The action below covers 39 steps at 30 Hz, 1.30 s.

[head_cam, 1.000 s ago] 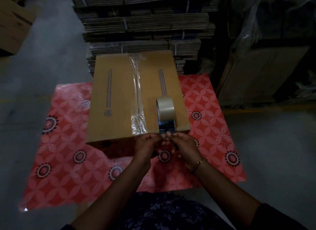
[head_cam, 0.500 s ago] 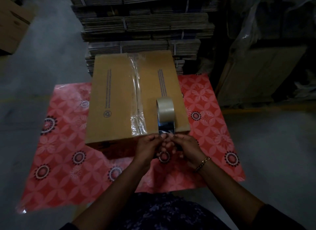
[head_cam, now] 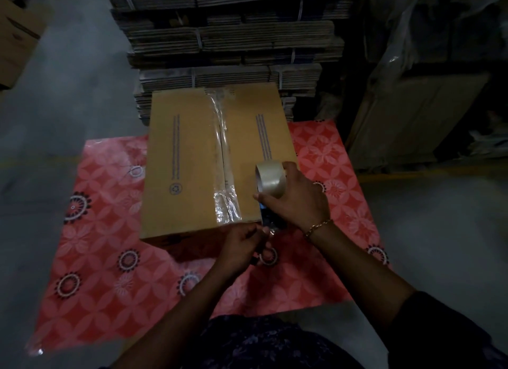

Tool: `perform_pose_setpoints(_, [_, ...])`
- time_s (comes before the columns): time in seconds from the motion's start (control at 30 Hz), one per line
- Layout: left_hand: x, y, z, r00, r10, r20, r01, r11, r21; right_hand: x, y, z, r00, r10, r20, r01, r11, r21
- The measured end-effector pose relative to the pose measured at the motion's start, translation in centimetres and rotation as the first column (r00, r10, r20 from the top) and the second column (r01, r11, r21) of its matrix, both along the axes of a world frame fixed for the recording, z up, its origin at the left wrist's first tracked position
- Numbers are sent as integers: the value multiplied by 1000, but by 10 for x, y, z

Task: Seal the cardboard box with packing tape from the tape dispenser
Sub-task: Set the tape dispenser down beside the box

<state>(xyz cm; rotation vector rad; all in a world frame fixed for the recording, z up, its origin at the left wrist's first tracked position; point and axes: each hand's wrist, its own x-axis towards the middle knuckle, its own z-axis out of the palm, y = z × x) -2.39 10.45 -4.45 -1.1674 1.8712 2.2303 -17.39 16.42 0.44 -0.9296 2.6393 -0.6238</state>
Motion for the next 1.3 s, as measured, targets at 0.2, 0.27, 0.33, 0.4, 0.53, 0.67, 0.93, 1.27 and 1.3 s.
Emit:
perform_pose_setpoints(0.2, [1, -14, -3, 959, -262, 106, 276, 949, -152, -12, 21, -4, 967, -147, 207, 194, 953, -231])
perform_pose_setpoints(0.27, [-1, -16, -4, 923, -359, 140, 383, 892, -241, -25, 40, -8, 907, -165, 388, 312, 882, -354])
perform_pose_setpoints(0.33, [-9, -15, -2, 938, -324, 122, 343, 826, -447, -44, 62, -12, 816, -168, 553, 455, 778, -434])
perform_pose_setpoints(0.4, [-26, -13, 1, 968, -247, 44, 210, 702, -681, -62, 84, -16, 719, -184, 670, 581, 688, -435])
perform_pose_setpoints(0.53, [-75, -17, -7, 962, -208, 176, 224, 238, -945, -98, 121, -38, 574, -272, 773, 752, 548, -366])
perform_pose_setpoints(0.67, [-82, -34, -34, 881, -74, 467, 472, 185, -862, -127, 139, -72, 477, -319, 819, 807, 527, -265])
perform_pose_setpoints(0.93, [-64, -32, -38, 863, -34, 504, 498, 222, -838, -171, 123, -143, 337, -297, 894, 793, 601, -100])
perform_pose_setpoints(1.27, [-70, -29, -38, 852, 25, 522, 513, 153, -845, -187, 88, -169, 227, -220, 949, 753, 658, -28])
perform_pose_setpoints(1.3, [-71, -29, -38, 848, 26, 529, 520, 151, -841, -188, 87, -169, 242, -230, 943, 755, 655, -34])
